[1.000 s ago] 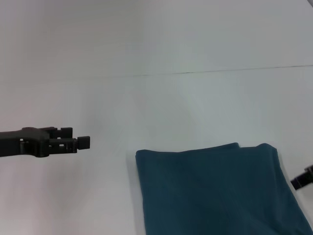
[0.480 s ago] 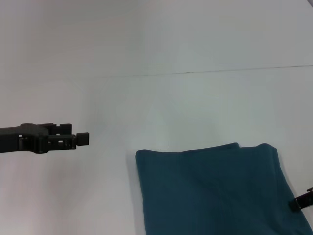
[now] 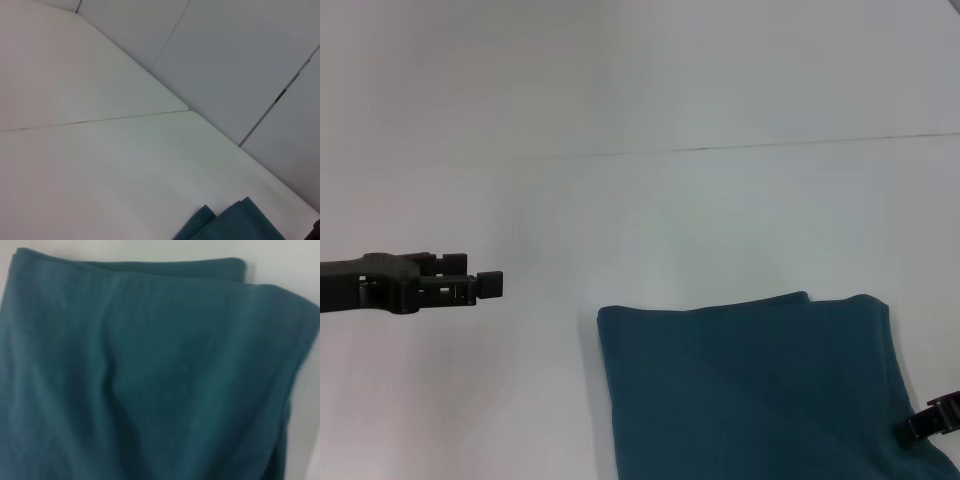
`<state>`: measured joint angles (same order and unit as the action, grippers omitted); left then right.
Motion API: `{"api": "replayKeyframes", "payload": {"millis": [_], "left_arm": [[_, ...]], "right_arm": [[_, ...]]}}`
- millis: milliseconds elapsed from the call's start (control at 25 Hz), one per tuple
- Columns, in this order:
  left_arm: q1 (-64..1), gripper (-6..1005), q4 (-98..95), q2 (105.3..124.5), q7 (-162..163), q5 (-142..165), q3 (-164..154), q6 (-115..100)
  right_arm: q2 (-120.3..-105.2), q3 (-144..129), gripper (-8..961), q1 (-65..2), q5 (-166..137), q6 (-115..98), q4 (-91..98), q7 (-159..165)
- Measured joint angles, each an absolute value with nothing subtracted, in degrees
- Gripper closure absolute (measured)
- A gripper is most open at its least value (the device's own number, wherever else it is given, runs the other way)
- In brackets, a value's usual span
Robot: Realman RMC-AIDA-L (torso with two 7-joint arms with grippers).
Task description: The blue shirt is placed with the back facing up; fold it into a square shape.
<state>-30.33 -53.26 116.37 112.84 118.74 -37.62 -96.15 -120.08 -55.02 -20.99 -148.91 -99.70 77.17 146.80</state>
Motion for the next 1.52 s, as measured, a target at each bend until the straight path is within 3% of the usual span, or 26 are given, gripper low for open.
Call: {"api": "replayKeyframes", "payload": {"millis": [40, 200, 560, 760, 1000, 1200, 1520], "left_arm": [[-30.32, 146, -53.26, 116.37, 112.84, 118.74, -37.62, -96.16], [-30.32, 150, -53.26, 116.37, 112.85, 118.82, -37.65, -96.16], [-30.48, 159, -53.26, 116.37, 112.73, 118.83, -37.71, -96.15], [-30.5, 164, -53.26, 116.36, 112.44, 118.83, -37.71, -96.15], [-30.35, 171, -53.26, 116.37, 112.33, 118.87, -37.51, -96.15], [-30.13, 176, -53.33, 116.36, 112.21, 119.68, -37.38, -95.87], [-30.41, 184, -53.92, 116.99, 109.55, 118.56, -37.4, -98.51]], "right_arm": [[-120.01, -54.86, 548, -20.88, -148.29, -99.68, 76.95, 146.62], [-119.87, -53.8, 721, -20.63, -147.69, -99.61, 76.9, 146.59], [-119.22, -48.36, 941, -20.83, -148.06, -99.86, 76.95, 145.14], [-118.75, -47.62, 950, -20.98, -148.18, -99.07, 75.62, 144.97], [-118.49, -47.43, 921, -21.32, -148.19, -97.8, 73.4, 143.84], [-116.95, -41.34, 897, -21.57, -147.89, -98.18, 72.45, 141.03], [-115.09, -32.54, 607, -24.04, -144.75, -104.45, 72.53, 134.49]]}}
